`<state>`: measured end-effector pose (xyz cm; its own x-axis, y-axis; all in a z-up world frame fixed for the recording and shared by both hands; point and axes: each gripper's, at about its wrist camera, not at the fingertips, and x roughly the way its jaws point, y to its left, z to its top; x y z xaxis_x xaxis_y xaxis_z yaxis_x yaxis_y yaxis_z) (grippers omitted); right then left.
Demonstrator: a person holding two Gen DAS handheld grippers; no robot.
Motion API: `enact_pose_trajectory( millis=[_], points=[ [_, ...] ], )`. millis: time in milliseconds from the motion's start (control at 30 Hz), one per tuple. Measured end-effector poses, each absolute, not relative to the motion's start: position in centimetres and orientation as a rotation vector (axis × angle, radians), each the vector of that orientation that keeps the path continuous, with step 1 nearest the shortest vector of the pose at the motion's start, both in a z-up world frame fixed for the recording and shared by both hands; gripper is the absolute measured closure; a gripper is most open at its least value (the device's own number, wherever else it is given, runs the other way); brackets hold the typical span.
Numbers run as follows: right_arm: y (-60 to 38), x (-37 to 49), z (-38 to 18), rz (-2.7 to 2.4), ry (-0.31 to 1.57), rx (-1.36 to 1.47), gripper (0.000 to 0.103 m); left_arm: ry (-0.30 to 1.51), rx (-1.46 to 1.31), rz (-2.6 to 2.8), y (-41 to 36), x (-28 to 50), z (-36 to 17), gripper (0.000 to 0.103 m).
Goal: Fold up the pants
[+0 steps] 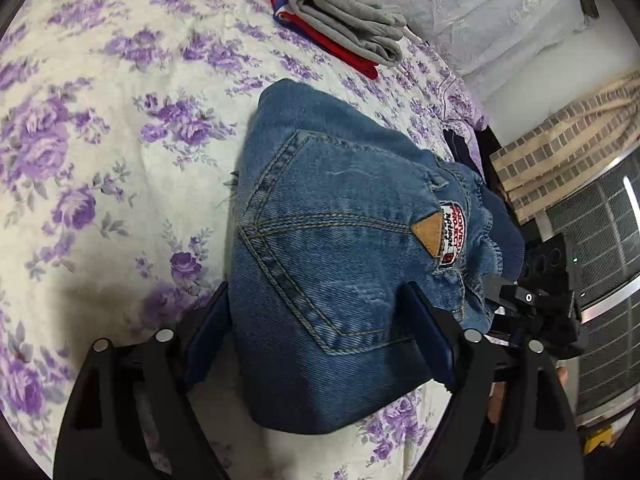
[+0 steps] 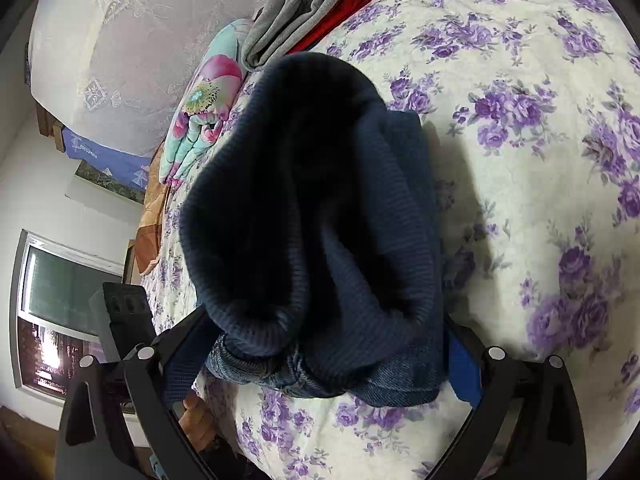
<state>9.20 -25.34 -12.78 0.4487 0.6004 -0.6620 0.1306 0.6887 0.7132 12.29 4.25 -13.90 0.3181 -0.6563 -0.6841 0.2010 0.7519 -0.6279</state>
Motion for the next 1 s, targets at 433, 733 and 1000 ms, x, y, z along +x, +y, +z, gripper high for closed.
enact_pose_trajectory(
  millis=[433, 733, 1000],
  points=[
    [-22.7, 7.7, -6.7, 0.246, 0.934, 0.459, 0.047, 1.036, -0.384, -0.503, 2.6, 11.7, -8.4, 0.047],
    [-24.7, 22.8, 4.1, 0.3, 0.787, 0.344, 0.047, 0.894, -0.366, -0.492, 1.0, 25.1, 1.6, 0.05],
    [-29.3, 43.9, 7.2, 0.304, 0.688, 0.388, 0.047, 0.782, -0.341, -0.456, -2.1, 47.1, 7.5, 0.049]
  ],
)
